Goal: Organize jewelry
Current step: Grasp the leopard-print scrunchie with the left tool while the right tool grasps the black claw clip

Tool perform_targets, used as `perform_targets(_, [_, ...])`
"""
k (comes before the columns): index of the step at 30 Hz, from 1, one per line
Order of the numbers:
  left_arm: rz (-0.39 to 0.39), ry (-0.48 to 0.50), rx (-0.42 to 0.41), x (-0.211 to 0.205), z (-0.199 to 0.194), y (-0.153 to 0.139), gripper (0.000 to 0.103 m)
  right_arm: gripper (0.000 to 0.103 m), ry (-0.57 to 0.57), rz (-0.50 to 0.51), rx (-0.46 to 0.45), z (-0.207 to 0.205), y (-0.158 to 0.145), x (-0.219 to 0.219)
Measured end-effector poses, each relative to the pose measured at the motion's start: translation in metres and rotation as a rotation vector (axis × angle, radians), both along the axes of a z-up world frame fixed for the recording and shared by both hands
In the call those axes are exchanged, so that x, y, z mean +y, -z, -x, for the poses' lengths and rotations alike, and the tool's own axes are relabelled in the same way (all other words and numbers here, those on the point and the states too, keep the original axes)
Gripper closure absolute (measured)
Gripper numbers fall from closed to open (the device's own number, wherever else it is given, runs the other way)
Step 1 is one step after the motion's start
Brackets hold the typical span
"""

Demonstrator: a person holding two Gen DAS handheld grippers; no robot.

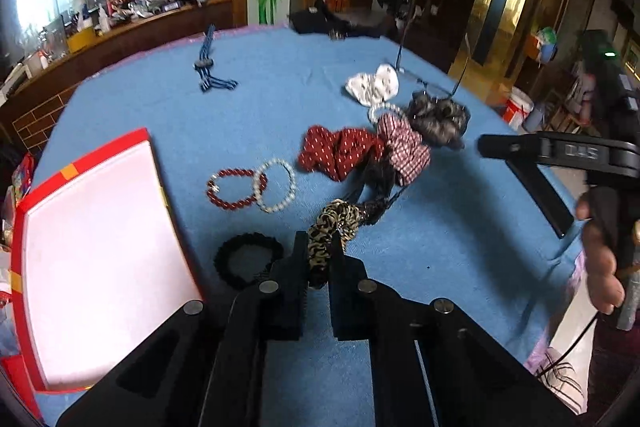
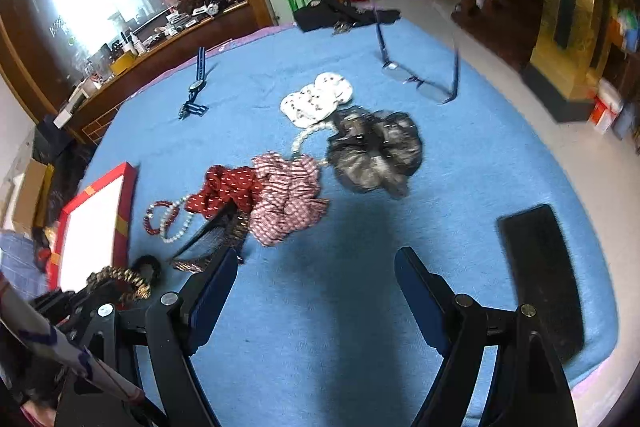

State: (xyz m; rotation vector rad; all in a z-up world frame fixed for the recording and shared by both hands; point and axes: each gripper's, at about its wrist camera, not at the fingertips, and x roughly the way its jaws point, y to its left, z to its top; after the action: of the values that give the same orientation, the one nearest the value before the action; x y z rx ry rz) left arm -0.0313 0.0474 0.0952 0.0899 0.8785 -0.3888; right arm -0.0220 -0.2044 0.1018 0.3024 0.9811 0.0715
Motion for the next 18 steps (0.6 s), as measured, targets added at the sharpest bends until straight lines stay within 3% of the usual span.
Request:
perform_targets(6, [0.007, -0.047, -0.022, 0.020, 0.006, -0.006, 0.095, 0.018, -0.049, -0.090, 0.100, -0.019, 0.016, 0.042])
perform_targets(12, [0.033, -0.081, -0.034, 0.047, 0.013, -0.009, 0.095, 0.018, 0.028, -0.148, 0.223, -0.045, 0.046, 0.069])
perform_targets(18, [0.055, -0.116, -0.043, 0.074, 0.020, -0.009, 0.095, 0.018, 0.086, -0.085, 0.271, -0.068, 0.058, 0.089])
